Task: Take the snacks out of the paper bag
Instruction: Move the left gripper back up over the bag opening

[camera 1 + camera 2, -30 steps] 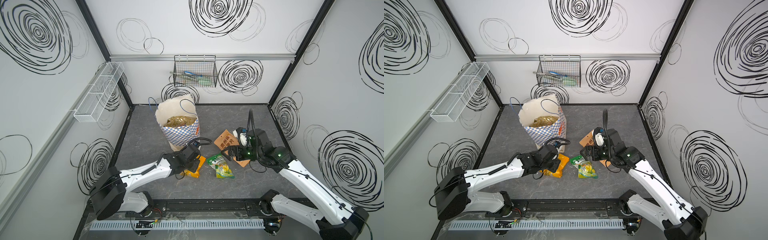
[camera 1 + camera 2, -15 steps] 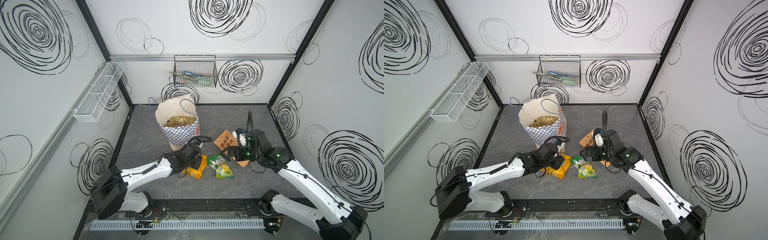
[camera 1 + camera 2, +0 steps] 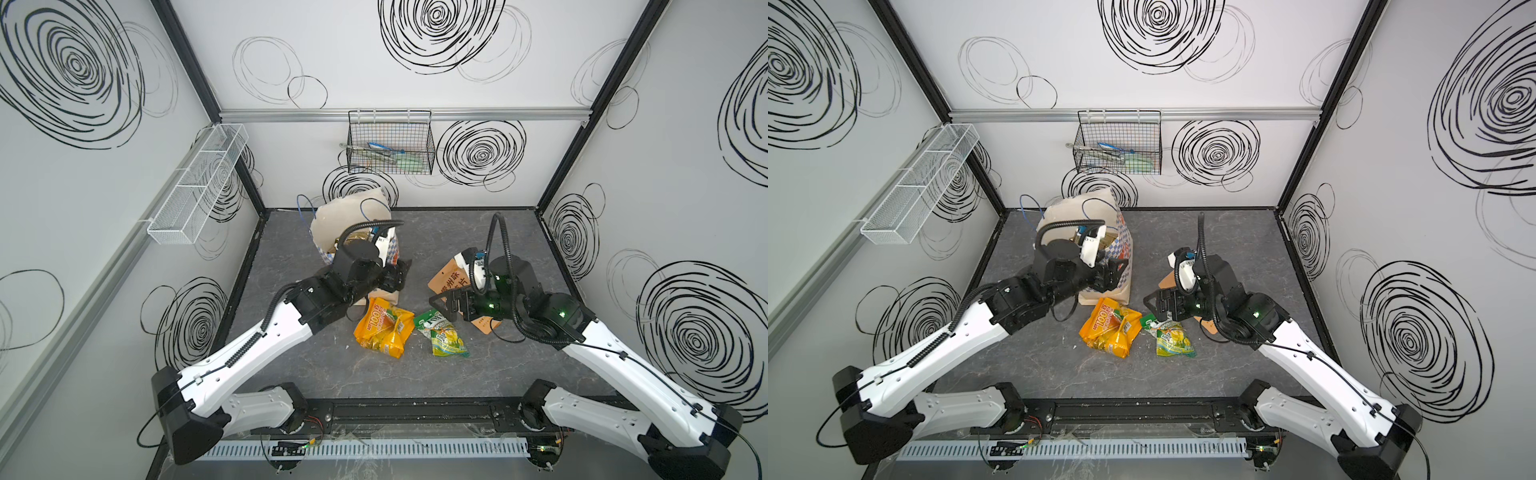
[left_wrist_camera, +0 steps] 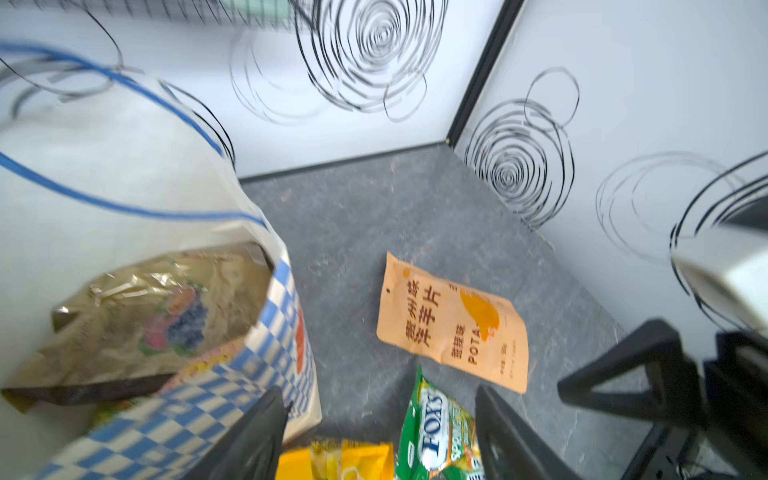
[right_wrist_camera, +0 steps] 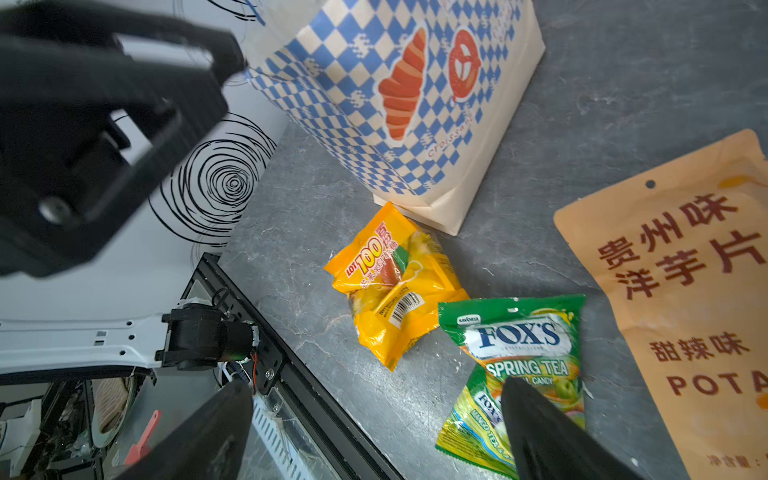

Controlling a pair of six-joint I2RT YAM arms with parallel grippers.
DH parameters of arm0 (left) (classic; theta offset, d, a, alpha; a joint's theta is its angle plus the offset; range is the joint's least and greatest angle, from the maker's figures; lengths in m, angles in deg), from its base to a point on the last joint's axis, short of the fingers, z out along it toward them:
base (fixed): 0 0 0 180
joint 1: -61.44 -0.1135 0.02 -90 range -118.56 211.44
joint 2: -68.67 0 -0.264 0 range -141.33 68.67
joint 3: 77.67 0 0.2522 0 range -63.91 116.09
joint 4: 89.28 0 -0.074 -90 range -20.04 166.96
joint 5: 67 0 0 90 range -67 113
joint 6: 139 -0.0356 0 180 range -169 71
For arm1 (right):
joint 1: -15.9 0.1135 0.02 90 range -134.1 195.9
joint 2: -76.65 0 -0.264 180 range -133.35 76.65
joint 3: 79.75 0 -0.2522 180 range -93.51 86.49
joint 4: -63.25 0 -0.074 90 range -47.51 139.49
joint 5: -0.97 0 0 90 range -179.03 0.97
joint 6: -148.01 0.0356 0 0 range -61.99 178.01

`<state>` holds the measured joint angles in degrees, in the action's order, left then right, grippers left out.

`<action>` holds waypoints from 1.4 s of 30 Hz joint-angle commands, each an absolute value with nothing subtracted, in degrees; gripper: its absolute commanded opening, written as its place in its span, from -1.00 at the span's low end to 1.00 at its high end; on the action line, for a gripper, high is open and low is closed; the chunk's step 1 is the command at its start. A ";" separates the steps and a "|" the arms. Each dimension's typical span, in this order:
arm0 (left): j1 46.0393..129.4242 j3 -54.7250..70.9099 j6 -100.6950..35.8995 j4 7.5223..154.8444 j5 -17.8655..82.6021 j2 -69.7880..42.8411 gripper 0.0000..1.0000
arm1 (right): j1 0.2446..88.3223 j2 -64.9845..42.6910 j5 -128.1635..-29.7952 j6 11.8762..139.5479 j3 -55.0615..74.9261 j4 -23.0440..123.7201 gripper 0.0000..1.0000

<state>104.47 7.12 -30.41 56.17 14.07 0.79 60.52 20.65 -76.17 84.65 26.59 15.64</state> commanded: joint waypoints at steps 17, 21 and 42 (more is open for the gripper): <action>74.23 27.40 -32.90 54.49 25.39 -15.16 0.56 | 66.01 19.94 -79.71 89.48 27.42 20.93 0.95; 72.54 28.55 -33.04 53.73 26.83 -19.74 0.46 | 66.35 20.49 -80.13 89.56 27.99 21.58 0.95; 75.10 28.86 -38.61 42.56 31.34 -37.63 0.33 | 66.70 20.47 -81.37 89.33 25.24 21.86 0.95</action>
<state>74.50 29.69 -37.06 42.20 30.64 -35.88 66.27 19.55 -80.10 89.06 27.39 21.59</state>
